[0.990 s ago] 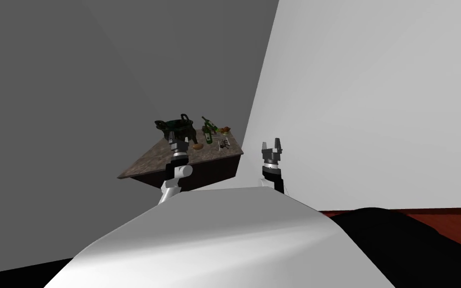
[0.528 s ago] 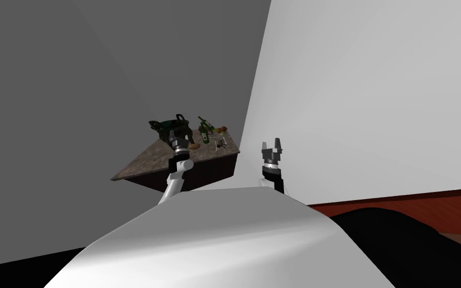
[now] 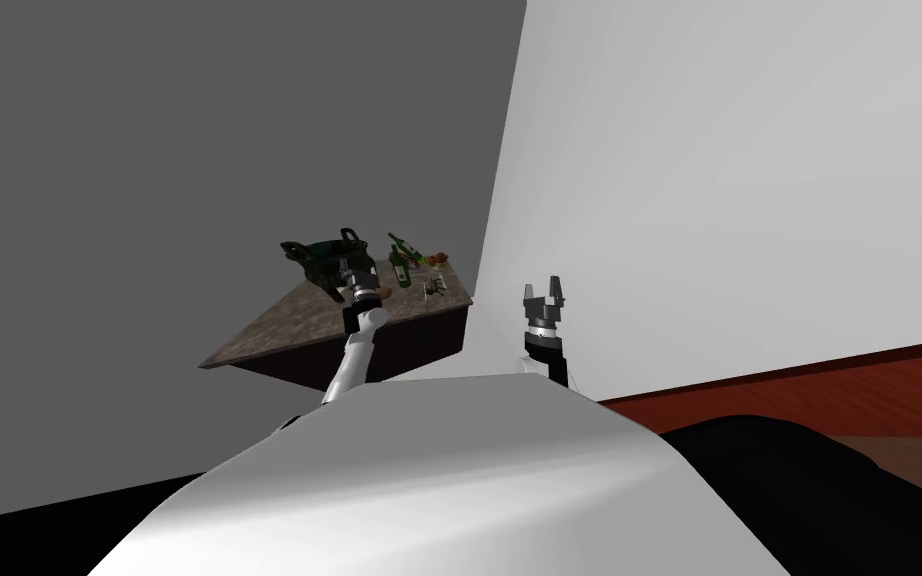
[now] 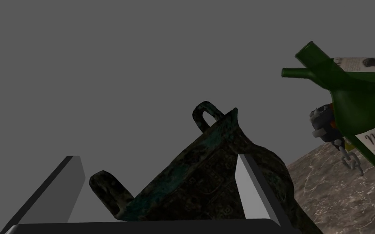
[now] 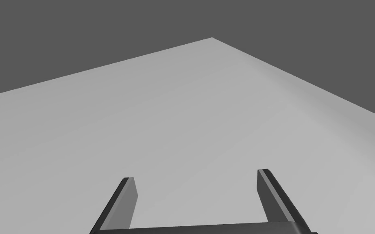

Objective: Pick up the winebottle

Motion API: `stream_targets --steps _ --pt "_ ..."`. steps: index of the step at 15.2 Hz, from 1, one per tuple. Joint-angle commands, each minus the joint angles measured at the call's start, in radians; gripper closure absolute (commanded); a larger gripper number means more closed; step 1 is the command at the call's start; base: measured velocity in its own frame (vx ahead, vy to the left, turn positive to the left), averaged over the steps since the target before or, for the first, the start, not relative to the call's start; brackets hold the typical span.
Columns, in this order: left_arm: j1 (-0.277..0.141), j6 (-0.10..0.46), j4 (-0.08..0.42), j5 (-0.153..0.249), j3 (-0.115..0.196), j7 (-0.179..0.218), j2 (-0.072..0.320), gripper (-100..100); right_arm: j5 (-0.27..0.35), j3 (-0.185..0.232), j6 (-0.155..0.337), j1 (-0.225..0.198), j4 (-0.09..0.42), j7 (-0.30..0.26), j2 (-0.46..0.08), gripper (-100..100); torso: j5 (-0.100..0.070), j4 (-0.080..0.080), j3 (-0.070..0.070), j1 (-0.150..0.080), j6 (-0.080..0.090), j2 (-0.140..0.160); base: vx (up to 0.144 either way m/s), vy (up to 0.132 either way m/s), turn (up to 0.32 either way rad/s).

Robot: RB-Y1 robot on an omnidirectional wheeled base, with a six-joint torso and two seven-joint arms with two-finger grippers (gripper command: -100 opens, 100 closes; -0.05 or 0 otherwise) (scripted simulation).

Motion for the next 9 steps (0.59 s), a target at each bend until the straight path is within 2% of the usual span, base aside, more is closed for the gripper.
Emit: stream_targets --steps 1,2,3,4,5,7,8,9 --pt "-0.031 -0.004 0.047 0.030 0.006 -0.002 0.002 -100 0.000 0.000 0.000 0.000 0.000 0.000 0.000 0 0.000 0.000 0.000 0.000 0.000 0.000 -0.008 -0.046 -0.029" --pt "-0.065 -0.012 0.070 0.066 0.024 -0.012 0.001 -100 0.000 0.000 0.000 0.000 0.000 0.000 0.000 0 0.000 0.000 0.000 0.001 0.000 0.000 0.000 -0.050 -0.056" --pt "-0.086 -0.012 0.096 0.083 0.024 -0.012 0.001 -100 0.000 0.000 0.000 0.000 0.000 0.000 0.000 0 0.000 0.000 0.000 0.001 0.000 -0.001 0.001 -0.051 -0.059" --pt "-0.086 -0.012 0.110 0.083 0.024 -0.012 0.001 -100 0.000 0.000 0.000 0.000 0.000 0.000 0.000 0 0.000 0.000 0.000 0.001 0.000 -0.001 0.002 -0.036 -0.022" --pt "-0.123 -0.020 0.139 0.122 0.042 -0.021 0.000 -100 0.000 0.000 0.000 0.000 0.000 0.000 0.000 0 0.000 0.000 0.000 0.002 0.000 -0.001 0.005 -0.044 -0.053" --pt "-0.141 -0.020 0.172 0.136 0.042 -0.021 0.000 -100 0.000 0.000 0.000 0.000 0.000 0.000 0.000 0 0.000 0.000 -0.001 0.001 0.000 -0.001 0.005 -0.042 -0.034" --pt "-0.175 -0.029 0.201 0.174 0.059 -0.030 -0.001 -100 0.000 0.000 0.000 0.000 0.000 0.000 0.000 0 0.000 0.000 -0.001 0.002 0.000 -0.001 0.011 -0.046 -0.040" --pt "-0.196 -0.029 0.225 0.187 0.059 -0.030 -0.001 -100 0.000 0.000 0.000 0.000 0.000 0.000 0.000 0 0.000 0.000 -0.001 0.002 0.000 -0.001 0.014 -0.050 -0.041"
